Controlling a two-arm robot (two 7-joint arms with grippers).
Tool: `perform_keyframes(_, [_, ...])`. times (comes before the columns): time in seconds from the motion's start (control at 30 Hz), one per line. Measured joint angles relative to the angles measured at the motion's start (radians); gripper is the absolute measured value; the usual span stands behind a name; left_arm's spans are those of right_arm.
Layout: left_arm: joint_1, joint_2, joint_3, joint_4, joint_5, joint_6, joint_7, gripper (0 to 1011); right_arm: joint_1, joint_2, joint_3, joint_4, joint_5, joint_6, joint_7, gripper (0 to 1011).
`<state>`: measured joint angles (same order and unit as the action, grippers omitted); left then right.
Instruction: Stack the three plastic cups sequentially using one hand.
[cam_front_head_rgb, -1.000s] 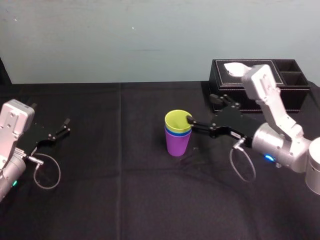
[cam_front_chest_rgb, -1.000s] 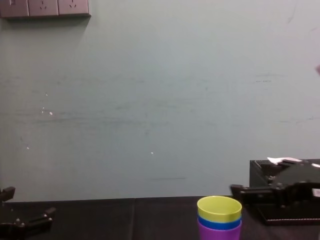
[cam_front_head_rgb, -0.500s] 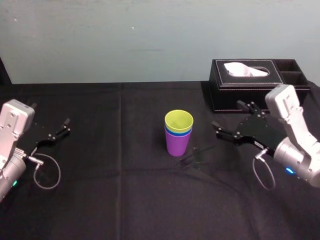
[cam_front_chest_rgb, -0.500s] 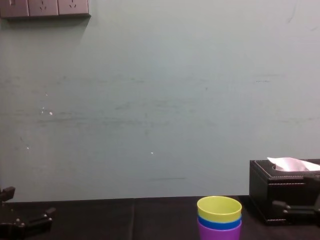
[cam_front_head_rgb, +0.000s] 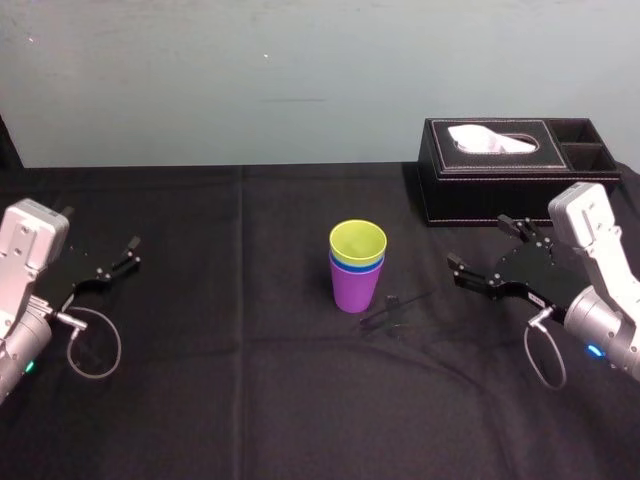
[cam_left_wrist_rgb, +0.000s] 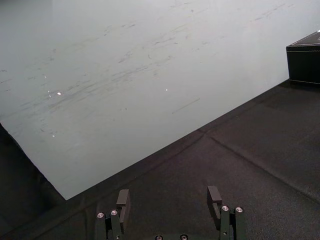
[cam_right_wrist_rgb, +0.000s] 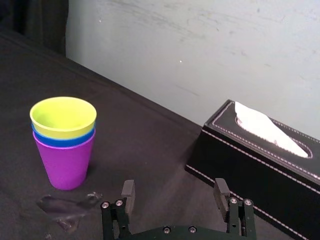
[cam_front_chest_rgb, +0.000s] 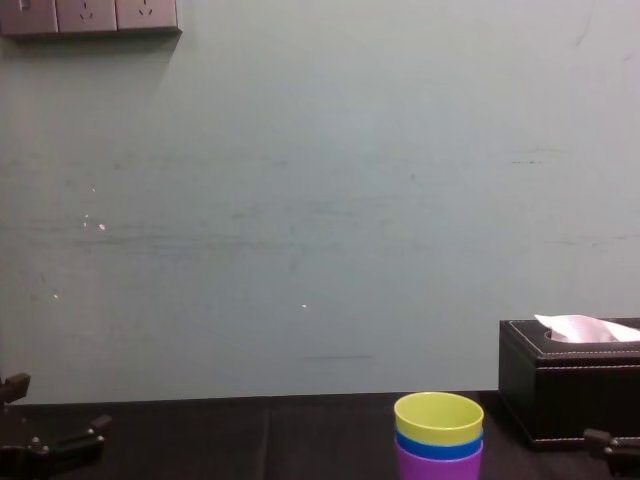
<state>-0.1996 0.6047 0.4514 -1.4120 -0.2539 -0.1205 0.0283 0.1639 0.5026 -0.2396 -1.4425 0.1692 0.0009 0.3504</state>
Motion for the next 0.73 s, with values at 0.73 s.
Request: perform_keyframes(0.73, [0.0, 0.0, 0.0, 0.0, 0.0, 0.0, 0.0, 1010, 0.001, -0.002, 0.003, 0.005, -0.001, 0.005, 0.007, 1003])
